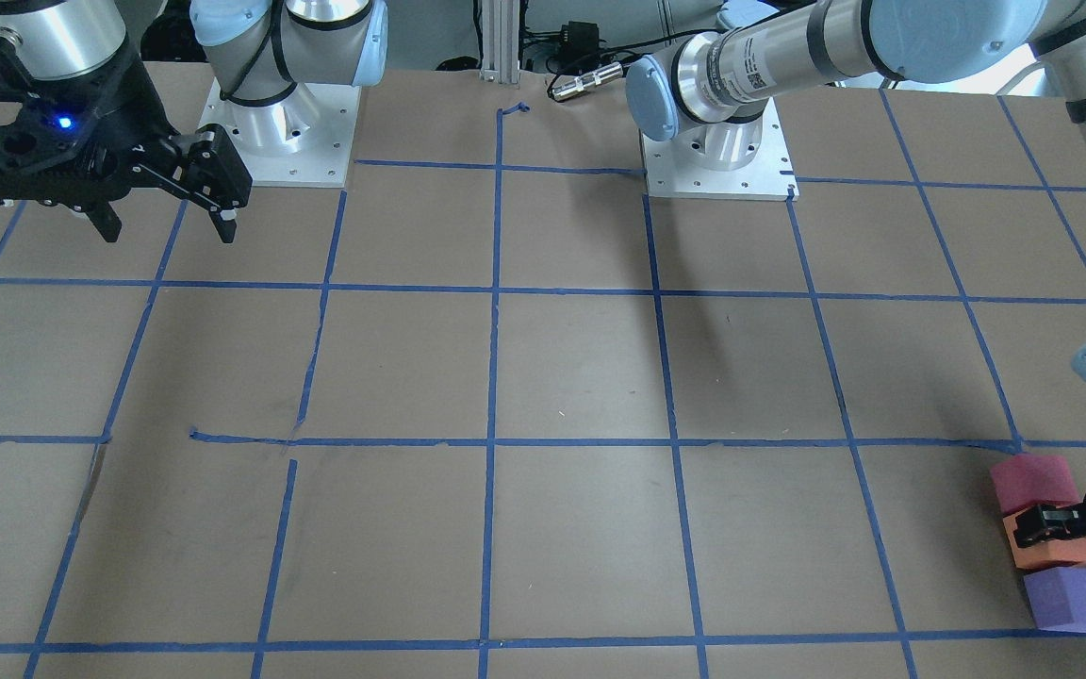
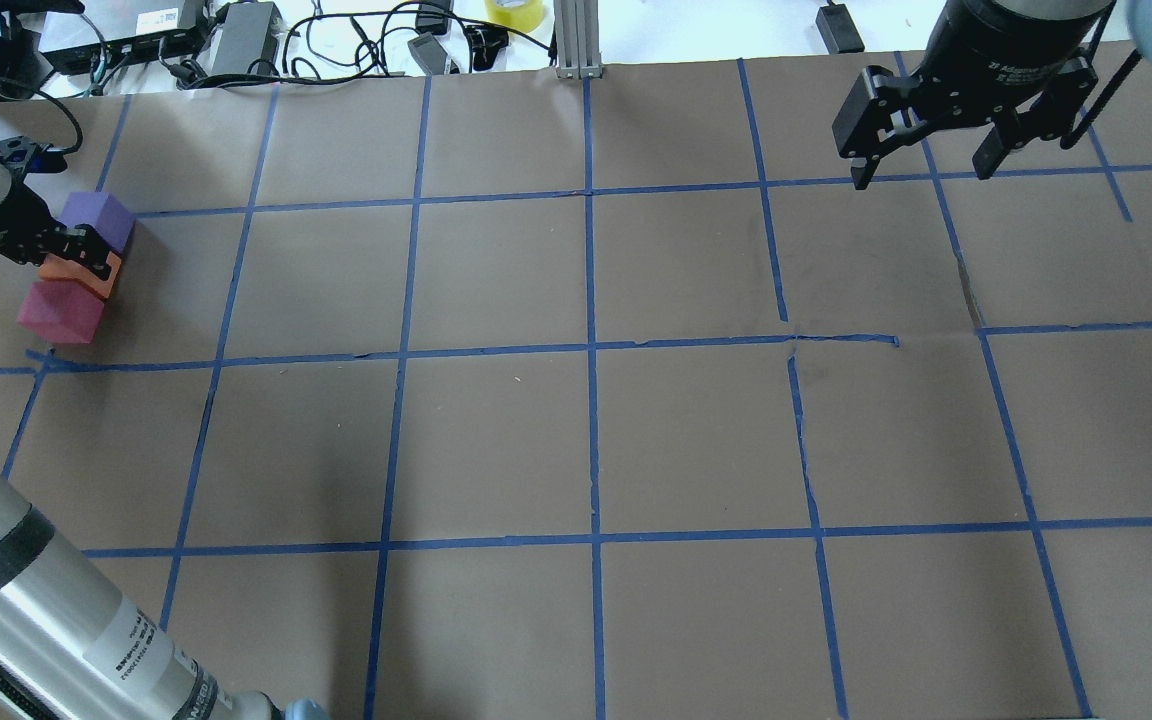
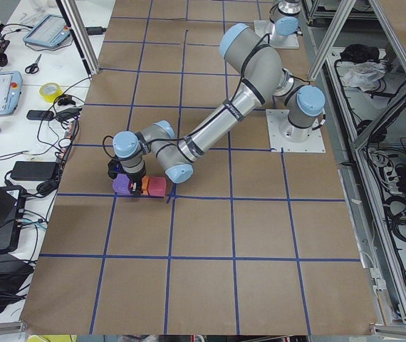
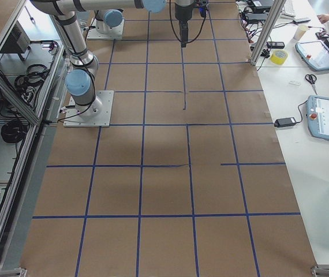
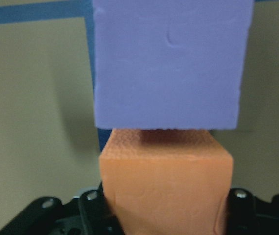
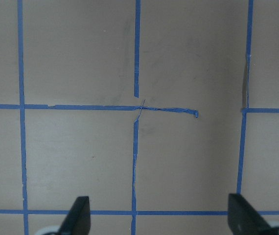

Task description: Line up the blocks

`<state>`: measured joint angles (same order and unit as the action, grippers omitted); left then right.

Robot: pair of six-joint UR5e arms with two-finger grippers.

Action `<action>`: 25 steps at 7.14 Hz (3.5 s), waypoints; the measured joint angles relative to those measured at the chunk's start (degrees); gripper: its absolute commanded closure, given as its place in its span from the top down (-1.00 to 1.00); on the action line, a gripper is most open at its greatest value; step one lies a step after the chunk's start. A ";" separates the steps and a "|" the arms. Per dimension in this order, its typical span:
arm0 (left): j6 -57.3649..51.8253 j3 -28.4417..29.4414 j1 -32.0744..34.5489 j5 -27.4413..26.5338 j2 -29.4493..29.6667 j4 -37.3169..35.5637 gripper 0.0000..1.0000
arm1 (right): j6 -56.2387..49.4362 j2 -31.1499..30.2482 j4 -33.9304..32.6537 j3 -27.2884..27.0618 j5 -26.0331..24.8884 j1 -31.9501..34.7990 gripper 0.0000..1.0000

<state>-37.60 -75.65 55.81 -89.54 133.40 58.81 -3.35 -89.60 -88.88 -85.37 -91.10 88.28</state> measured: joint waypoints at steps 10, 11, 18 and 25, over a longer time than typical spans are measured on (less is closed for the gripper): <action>-0.48 0.62 0.20 0.09 -17.66 21.67 1.00 | 0.01 0.01 -0.05 -0.06 -0.04 -0.15 1.00; -0.22 0.46 0.56 0.15 -23.52 27.76 1.00 | -0.01 -0.02 -0.01 -0.04 -0.04 -0.18 1.00; 32.47 -3.64 30.26 0.27 -37.24 32.87 1.00 | -0.08 -0.04 -0.04 -0.01 -0.04 -0.30 1.00; 36.80 -5.74 33.88 0.55 -38.95 31.28 1.00 | -0.06 -0.05 -0.06 0.02 -0.04 -0.30 1.00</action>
<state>-0.80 -81.39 89.69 -88.99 94.45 90.09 -3.41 -89.65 -88.94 -85.34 -91.14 87.98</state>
